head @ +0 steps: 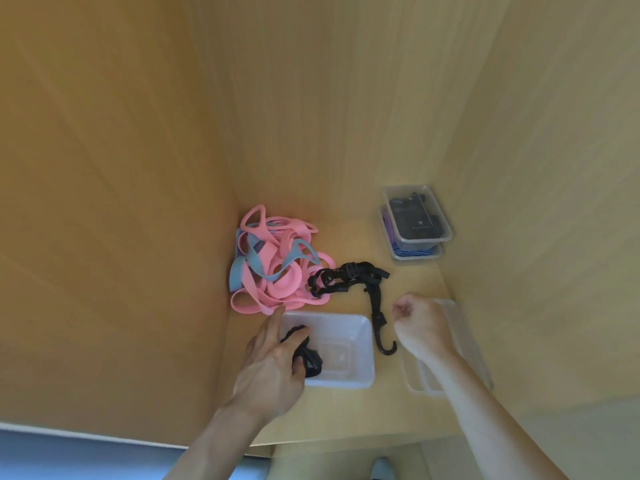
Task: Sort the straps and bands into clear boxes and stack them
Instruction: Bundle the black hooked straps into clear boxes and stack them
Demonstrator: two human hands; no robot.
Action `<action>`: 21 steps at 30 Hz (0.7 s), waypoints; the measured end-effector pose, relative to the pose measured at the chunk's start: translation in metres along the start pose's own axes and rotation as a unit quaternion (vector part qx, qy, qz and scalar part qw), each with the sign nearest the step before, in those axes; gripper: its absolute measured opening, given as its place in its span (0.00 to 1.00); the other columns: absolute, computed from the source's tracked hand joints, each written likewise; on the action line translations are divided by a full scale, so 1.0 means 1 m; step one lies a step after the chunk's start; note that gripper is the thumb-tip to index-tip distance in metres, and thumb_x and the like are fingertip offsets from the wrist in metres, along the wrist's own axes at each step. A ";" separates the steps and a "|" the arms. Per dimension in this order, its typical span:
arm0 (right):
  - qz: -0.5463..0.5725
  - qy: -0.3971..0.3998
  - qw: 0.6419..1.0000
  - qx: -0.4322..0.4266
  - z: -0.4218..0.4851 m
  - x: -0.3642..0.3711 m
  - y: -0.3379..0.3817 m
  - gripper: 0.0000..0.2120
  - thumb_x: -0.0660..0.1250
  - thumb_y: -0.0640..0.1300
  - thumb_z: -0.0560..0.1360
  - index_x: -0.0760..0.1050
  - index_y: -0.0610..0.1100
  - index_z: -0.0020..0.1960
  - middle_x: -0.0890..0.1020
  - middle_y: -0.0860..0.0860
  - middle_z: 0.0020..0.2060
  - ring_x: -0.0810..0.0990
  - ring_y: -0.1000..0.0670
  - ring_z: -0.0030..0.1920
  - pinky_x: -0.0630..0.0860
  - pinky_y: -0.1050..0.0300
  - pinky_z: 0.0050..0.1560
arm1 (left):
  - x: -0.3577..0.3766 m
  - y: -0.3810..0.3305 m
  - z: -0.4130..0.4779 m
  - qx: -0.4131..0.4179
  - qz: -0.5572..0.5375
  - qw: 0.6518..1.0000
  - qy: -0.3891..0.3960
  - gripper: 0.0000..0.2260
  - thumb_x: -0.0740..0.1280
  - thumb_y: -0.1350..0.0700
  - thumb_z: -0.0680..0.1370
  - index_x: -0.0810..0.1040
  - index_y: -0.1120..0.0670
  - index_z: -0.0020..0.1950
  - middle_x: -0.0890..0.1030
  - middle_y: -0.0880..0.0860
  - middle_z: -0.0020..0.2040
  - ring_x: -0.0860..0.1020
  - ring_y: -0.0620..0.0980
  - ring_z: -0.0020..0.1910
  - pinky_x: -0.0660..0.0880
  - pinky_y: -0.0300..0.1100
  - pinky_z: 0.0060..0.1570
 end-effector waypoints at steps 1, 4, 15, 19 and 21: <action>-0.049 0.034 0.998 0.009 0.007 0.007 -0.006 0.06 0.68 0.48 0.79 0.77 0.53 0.43 0.83 0.54 0.40 0.81 0.53 0.40 0.80 0.55 0.42 | -0.001 -0.001 0.001 -0.002 -0.003 1.000 0.002 0.24 0.61 0.53 0.80 0.66 0.40 0.77 0.43 0.48 0.82 0.46 0.49 0.81 0.49 0.44 0.78; -0.175 0.075 0.982 0.003 0.020 0.028 -0.011 0.12 0.69 0.57 0.77 0.77 0.48 0.46 0.81 0.52 0.41 0.81 0.50 0.41 0.80 0.52 0.43 | -0.005 -0.002 0.004 -0.011 -0.019 1.000 0.004 0.25 0.63 0.54 0.79 0.68 0.41 0.76 0.46 0.47 0.82 0.48 0.49 0.80 0.48 0.42 0.77; -0.060 0.137 0.988 0.043 0.045 0.032 -0.006 0.10 0.68 0.52 0.74 0.79 0.45 0.44 0.82 0.51 0.35 0.81 0.49 0.35 0.77 0.55 0.38 | -0.026 -0.012 -0.005 -0.005 -0.134 0.991 -0.028 0.30 0.69 0.59 0.75 0.69 0.36 0.73 0.51 0.40 0.81 0.49 0.39 0.79 0.59 0.39 0.75; 0.070 0.107 0.992 0.015 0.054 0.004 0.020 0.08 0.66 0.49 0.74 0.80 0.46 0.43 0.84 0.48 0.37 0.83 0.46 0.43 0.77 0.53 0.44 | -0.044 -0.019 -0.001 -0.029 -0.180 0.979 -0.092 0.27 0.68 0.60 0.76 0.69 0.37 0.71 0.54 0.33 0.77 0.50 0.27 0.74 0.59 0.33 0.67; 0.121 0.099 0.988 -0.005 0.055 -0.013 0.036 0.08 0.65 0.49 0.73 0.80 0.46 0.42 0.84 0.47 0.37 0.83 0.45 0.43 0.75 0.53 0.45 | -0.053 -0.025 0.007 -0.037 -0.190 0.974 -0.119 0.25 0.68 0.61 0.77 0.71 0.39 0.68 0.59 0.35 0.76 0.53 0.29 0.74 0.60 0.35 0.69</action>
Point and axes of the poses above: each hand's wrist, its own z-axis towards the middle knuckle, its own x-axis out of the palm, y = z × x, the point moved 5 cm from there along z, towards the middle knuckle
